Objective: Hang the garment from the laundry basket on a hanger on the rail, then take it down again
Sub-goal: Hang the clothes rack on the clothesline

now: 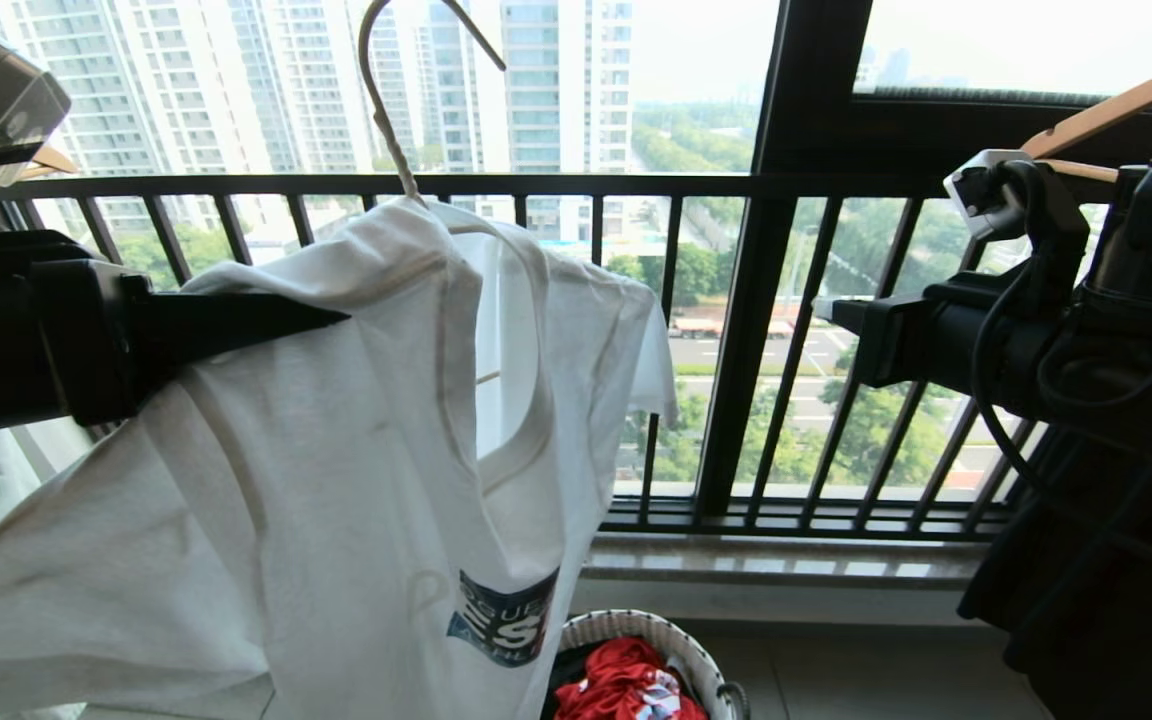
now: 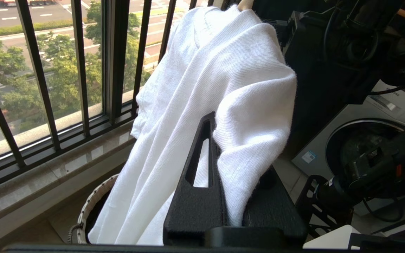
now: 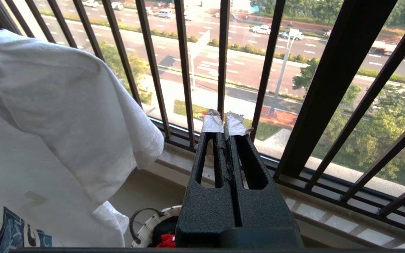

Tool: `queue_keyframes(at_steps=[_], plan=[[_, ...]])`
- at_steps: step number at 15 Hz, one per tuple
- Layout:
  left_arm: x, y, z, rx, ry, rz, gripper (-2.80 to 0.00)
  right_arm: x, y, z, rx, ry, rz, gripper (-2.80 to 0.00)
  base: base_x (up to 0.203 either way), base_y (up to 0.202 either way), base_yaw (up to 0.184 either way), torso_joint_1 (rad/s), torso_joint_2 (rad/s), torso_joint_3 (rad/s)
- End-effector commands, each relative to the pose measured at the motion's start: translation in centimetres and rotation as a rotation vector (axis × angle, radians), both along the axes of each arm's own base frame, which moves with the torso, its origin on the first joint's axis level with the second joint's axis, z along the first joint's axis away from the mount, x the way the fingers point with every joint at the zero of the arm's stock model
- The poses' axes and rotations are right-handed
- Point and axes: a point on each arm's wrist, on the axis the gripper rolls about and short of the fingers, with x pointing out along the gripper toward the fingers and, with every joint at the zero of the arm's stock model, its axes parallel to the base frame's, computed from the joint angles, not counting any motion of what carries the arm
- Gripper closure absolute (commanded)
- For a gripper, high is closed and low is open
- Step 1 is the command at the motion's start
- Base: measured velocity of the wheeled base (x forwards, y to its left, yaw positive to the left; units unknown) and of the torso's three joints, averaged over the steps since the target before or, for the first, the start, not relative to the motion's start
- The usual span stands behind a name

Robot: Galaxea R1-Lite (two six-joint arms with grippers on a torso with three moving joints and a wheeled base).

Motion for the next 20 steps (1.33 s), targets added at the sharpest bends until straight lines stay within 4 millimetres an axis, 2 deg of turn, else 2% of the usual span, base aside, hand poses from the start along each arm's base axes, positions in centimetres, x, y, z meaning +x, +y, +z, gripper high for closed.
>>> queue_keyframes(at_steps=[1,3,6,9,12,15,20], plan=[[-1.6,0.2,-0.4,-0.005,-0.005,-0.012,0.0,-1.5,-0.5,0.7,0.01,-0.03,0.002,0.0,0.0,0.0,0.0,0.234,-0.55,-0.316],[-3.1,0.5,-0.8,-0.012,-0.007,-0.013,0.0,-2.4,-0.9,1.0,0.017,-0.041,0.004,0.0,0.0,0.0,0.0,0.244,-0.55,-0.316],[-5.7,1.1,-1.2,-0.038,-0.015,-0.002,0.0,-3.9,-1.3,-0.2,0.007,-0.012,0.014,0.0,0.0,0.0,0.0,0.264,-0.59,-0.328],[-6.9,1.3,-2.6,-0.039,0.009,0.005,0.0,-4.5,-1.6,-1.0,-0.001,0.01,0.013,0.0,0.0,0.0,0.0,0.259,-0.57,-0.304],[-7.5,1.5,-3.0,-0.046,0.02,0.003,0.0,-4.6,-1.4,-1.3,-0.007,0.018,0.022,0.0,0.0,0.0,0.0,0.18,-0.39,-0.213],[-7.1,1.4,-3.9,-0.044,0.061,-0.002,0.0,-4.6,-1.3,-1.5,-0.011,0.026,0.027,0.0,0.0,0.0,0.0,0.169,-0.35,-0.189],[-7.3,1.4,-3.5,-0.049,0.039,0.0,0.0,-4.7,-1.3,-1.4,-0.006,0.025,0.033,0.0,0.0,0.0,0.0,0.073,-0.15,-0.078]])
